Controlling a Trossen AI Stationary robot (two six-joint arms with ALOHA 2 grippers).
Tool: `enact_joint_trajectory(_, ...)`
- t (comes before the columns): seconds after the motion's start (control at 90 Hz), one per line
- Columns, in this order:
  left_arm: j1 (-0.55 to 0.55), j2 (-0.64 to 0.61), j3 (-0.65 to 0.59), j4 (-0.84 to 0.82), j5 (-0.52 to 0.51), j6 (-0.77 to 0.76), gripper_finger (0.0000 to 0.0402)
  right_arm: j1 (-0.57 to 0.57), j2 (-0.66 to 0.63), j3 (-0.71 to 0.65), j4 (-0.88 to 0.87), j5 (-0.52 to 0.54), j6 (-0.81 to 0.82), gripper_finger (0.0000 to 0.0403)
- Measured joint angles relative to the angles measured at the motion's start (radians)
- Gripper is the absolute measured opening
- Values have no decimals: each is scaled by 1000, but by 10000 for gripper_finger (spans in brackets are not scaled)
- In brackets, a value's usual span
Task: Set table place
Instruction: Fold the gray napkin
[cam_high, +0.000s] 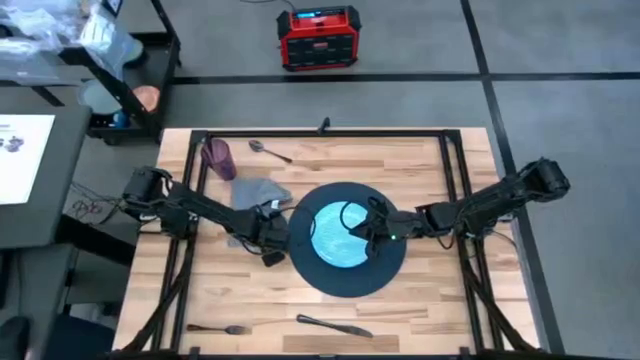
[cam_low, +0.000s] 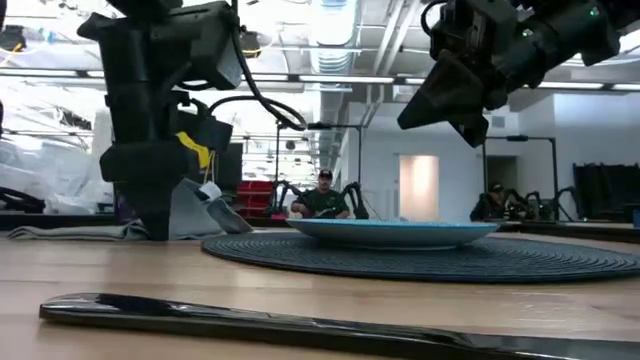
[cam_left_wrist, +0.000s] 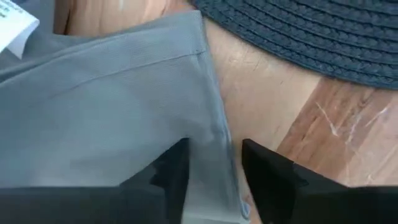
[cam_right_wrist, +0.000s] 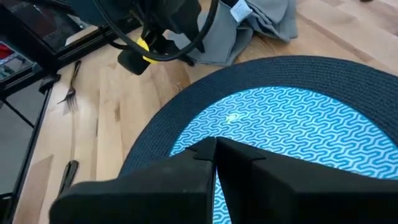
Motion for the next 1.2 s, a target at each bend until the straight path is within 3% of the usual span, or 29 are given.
enact_joint_trajectory(0.089, 1, -22, -5, 2, -17, -4, 17, 0, 0, 0, 13, 0, 0, 0)
enact_joint_trajectory(0.2, 9, -57, -11, -6, -64, -20, 3, 0, 0, 0, 20, 0, 0, 0)
enact_joint_trajectory(0.611, -27, -331, -10, 62, -79, -86, 0, 0, 0, 0, 18, -1, 0, 0)
enact_joint_trajectory(0.911, -157, -493, -9, -80, -332, -391, 0, 0, 0, 0, 17, -2, 0, 0)
enact_joint_trajectory(1.2, -187, -569, -9, 42, -392, -273, 0, -17, 11, 3, 194, -81, -61, 0)
